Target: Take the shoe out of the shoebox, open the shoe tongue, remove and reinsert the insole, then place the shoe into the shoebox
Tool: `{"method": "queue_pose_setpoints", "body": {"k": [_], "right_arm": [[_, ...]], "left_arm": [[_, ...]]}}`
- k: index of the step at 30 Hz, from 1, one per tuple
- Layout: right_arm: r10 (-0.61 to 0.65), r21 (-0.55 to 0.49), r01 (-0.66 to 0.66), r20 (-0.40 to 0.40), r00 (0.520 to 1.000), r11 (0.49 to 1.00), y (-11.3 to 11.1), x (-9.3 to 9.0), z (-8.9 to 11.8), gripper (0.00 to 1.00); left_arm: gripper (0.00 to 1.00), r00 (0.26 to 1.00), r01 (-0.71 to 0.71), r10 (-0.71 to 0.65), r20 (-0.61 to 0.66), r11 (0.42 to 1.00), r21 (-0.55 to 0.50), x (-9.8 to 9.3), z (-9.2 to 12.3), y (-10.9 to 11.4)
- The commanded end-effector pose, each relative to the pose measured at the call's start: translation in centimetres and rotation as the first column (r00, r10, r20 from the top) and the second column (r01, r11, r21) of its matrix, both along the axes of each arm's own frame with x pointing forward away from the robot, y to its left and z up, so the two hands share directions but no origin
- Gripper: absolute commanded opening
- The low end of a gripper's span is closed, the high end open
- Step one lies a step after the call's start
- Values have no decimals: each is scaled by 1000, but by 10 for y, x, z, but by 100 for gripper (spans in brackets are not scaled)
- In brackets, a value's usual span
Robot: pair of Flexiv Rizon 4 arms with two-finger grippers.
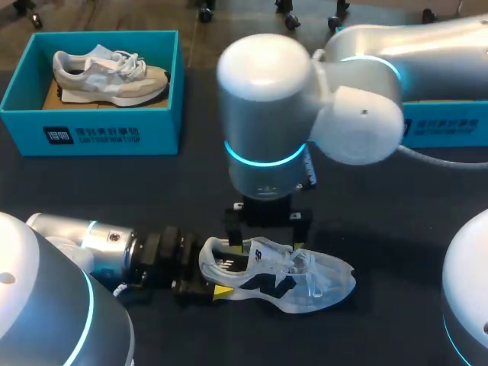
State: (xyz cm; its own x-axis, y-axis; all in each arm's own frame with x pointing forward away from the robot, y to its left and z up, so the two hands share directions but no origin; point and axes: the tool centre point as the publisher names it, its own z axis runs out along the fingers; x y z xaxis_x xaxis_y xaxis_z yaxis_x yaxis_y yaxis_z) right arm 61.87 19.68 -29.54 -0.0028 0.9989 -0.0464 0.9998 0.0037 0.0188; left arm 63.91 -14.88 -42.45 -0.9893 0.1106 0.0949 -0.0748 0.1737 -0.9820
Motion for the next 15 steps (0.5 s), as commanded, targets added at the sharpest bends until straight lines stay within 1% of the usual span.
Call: {"method": "queue_pose_setpoints", "body": {"k": [1, 6, 10, 15], "right_arm": [[-54, -253, 67, 60, 997, 965, 22, -9, -9, 100], [-78, -274, 93, 65, 995, 957, 23, -10, -13, 100], [-99, -348, 118, 71, 993, 930, 23, -7, -18, 100], [-123, -415, 149, 90, 988, 897, 21, -5, -27, 100]], "left_arm": [[0, 1000, -2, 2, 0, 1000, 0, 1, -8, 0], [0, 1000, -2, 2, 0, 1000, 0, 1, -8, 0], [0, 1000, -2, 2, 0, 1000, 0, 1, -8, 0], [0, 1000, -2, 2, 0, 1000, 0, 1, -8, 0]]}}
